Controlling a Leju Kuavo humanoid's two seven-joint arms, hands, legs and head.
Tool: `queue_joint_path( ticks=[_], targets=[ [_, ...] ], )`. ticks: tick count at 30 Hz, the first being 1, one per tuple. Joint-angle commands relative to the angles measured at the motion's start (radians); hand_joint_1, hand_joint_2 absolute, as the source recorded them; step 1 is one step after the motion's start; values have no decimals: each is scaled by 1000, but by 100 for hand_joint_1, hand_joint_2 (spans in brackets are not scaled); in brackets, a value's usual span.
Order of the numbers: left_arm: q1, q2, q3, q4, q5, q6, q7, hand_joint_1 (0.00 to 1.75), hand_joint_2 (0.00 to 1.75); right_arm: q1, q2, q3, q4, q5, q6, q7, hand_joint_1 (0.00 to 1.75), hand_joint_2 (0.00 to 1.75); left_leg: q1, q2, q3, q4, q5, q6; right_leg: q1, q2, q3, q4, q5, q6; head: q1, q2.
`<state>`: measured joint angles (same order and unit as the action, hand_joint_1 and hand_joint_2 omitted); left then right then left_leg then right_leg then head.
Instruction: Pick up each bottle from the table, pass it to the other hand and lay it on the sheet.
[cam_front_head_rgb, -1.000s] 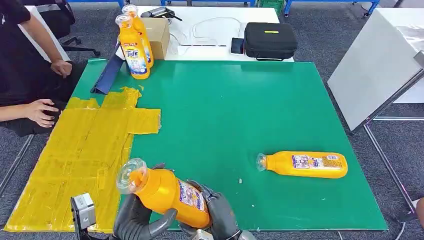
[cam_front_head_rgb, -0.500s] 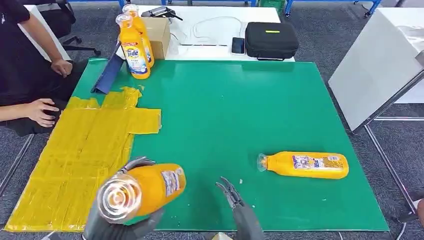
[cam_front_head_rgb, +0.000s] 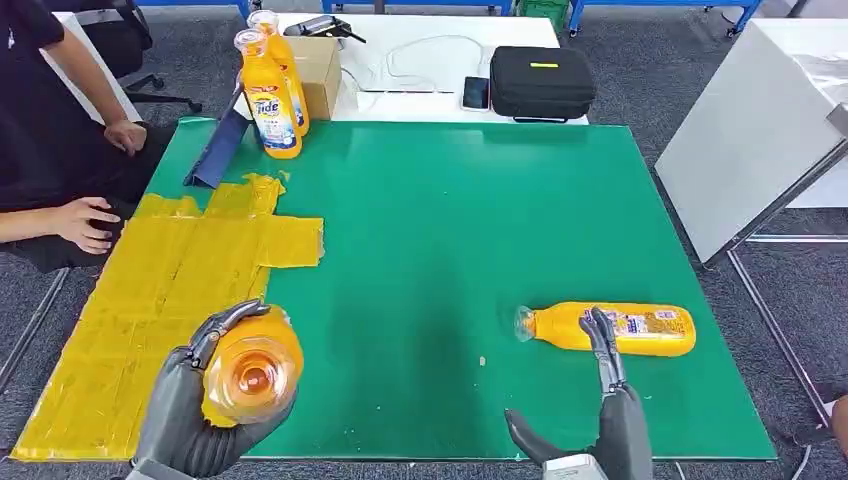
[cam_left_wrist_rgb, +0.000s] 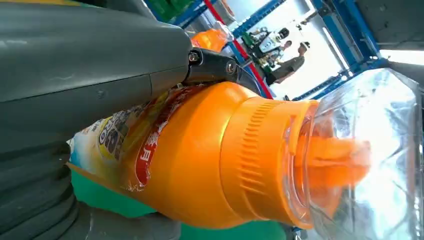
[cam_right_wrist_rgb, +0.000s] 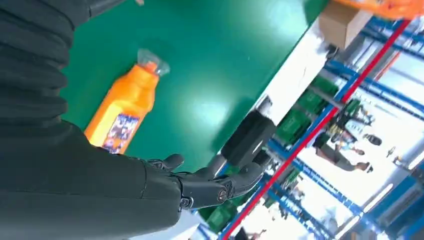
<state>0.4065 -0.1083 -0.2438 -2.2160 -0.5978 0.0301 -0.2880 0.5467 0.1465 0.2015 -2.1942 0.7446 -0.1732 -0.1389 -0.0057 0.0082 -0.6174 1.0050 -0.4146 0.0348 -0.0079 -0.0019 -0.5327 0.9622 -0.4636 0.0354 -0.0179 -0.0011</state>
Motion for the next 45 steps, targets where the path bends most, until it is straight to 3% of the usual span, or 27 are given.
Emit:
queue_joint_path(
  ticks=[1,9,12,14,20,21,22,25,32,34,39,45],
  targets=[
    [-25,-17,40,62,-3,1,-3,175,175,7,29,-60,-11,-2,8,-1,0,175,0,-2,2,-1,0,-2,0,-1,2,0,0,-1,0,0],
    [-25,-17,40,62,-3,1,-3,175,175,7,29,-60,-11,-2,8,-1,0,175,0,-2,2,-1,0,-2,0,-1,2,0,-1,-1,0,0],
    [-26,1,20,73,-123,37,8,175,175,-1,60,-112,-35,10,11,-20,0,175,0,-2,3,0,-1,-3,0,-1,3,0,-1,-2,0,0],
    [-34,17,1,93,-203,59,27,175,175,39,88,-178,-152,41,79,34,0,175,0,-2,3,-1,0,-3,0,-1,3,0,-1,-1,0,0],
    [-146,88,-43,250,-558,94,167,175,175,9,168,-301,-173,34,206,-24,0,175,-1,-5,3,-2,1,-2,-1,-4,3,-1,0,-1,0,0],
    [-173,102,-54,288,-624,82,200,175,175,3,163,-296,-162,35,210,-30,0,175,-1,-4,3,-2,2,-2,-1,-4,3,-1,0,-1,0,0],
    [-230,161,-90,367,-775,-23,254,175,175,-8,136,-273,-145,40,222,-41,0,175,-1,-6,4,-3,2,-3,-1,-5,4,-2,0,-2,0,0],
    [-345,151,-108,587,-862,-7,263,175,175,-57,89,-224,-98,58,197,-21,0,175,-1,-6,5,-5,4,-2,-1,-6,5,-4,1,-1,0,0],
    [-327,159,-111,568,-887,-63,289,175,175,-65,57,-215,-100,56,176,0,0,175,0,-1,4,-2,2,-2,0,-1,4,-2,2,0,0,0],
    [-349,161,-117,605,-904,-89,293,175,175,-79,-10,-195,-75,51,171,9,0,175,0,-1,4,-2,2,-3,0,0,4,-1,2,0,0,0],
    [-390,159,-129,667,-936,-119,295,175,175,-101,-24,-201,-41,31,162,-12,0,175,-1,-1,2,-2,3,-1,-1,0,3,-2,3,1,0,0],
    [-466,202,-212,800,-973,-162,352,175,175,-125,-61,-159,-9,34,162,15,0,175,-1,-2,3,-2,4,-2,-1,-1,3,-2,3,0,0,0]
  ],
)
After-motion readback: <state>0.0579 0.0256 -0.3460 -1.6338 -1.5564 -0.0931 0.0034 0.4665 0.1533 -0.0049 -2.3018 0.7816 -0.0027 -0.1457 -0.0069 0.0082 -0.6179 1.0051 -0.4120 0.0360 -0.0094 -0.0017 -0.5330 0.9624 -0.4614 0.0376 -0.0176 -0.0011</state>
